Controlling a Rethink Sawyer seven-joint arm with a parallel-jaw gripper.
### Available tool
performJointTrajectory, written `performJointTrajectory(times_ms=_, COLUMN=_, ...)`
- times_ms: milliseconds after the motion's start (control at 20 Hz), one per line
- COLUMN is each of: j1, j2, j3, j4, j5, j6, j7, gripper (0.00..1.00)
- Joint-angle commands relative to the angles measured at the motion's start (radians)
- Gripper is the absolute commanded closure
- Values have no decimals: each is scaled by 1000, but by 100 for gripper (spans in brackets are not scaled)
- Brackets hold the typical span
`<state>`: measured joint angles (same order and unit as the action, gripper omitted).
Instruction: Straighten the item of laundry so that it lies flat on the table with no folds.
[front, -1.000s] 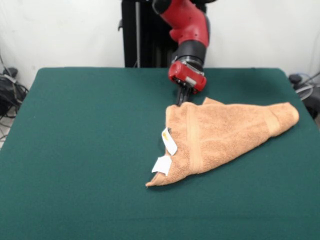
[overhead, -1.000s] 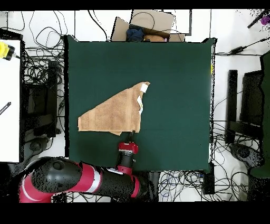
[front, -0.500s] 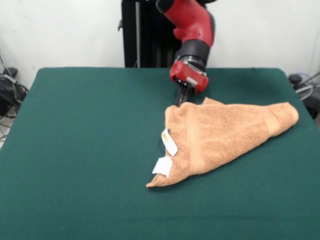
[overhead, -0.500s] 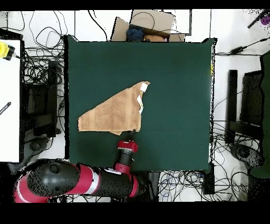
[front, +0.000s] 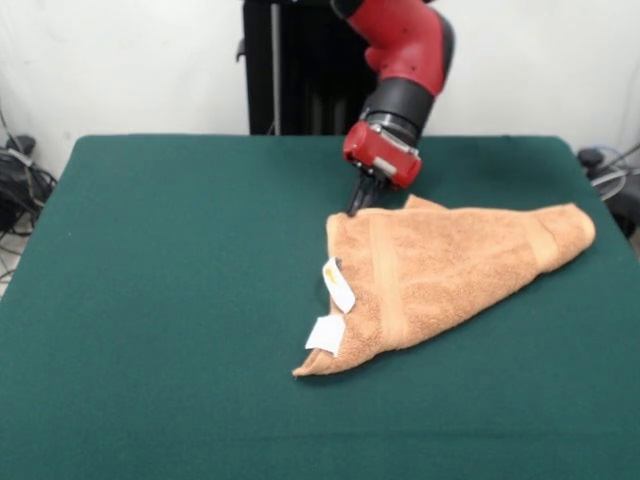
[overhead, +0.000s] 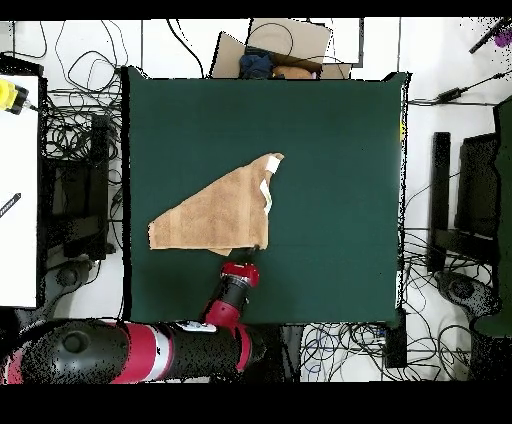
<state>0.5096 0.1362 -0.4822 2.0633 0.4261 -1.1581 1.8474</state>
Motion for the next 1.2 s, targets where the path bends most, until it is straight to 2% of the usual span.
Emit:
performJointTrajectory(times_ms=50, j1=69, j2=-4, j3=28, j4=-78, j5=66, j6=238, j7=-82, gripper=100)
performJointTrajectory(times_ms=250, j1=117, j2=6, j3=-13, j4=-98, j5=79, j6=335, j7=-111, gripper=100)
performJointTrajectory(times_ms=450, j1=164, j2=29, j3=-64, j4=-134, j5=55, j6=424, j7=-128, gripper=100)
performJointTrajectory(times_ms=800, j1=220, j2=54, j3=-151, j4=-211, j5=-35, j6=632, j7=-171, gripper=100)
performJointTrajectory(times_ms=1200, j1=254, j2=94, j3=-228, j4=-303, j5=-168, j6=693, j7=-123, gripper=100)
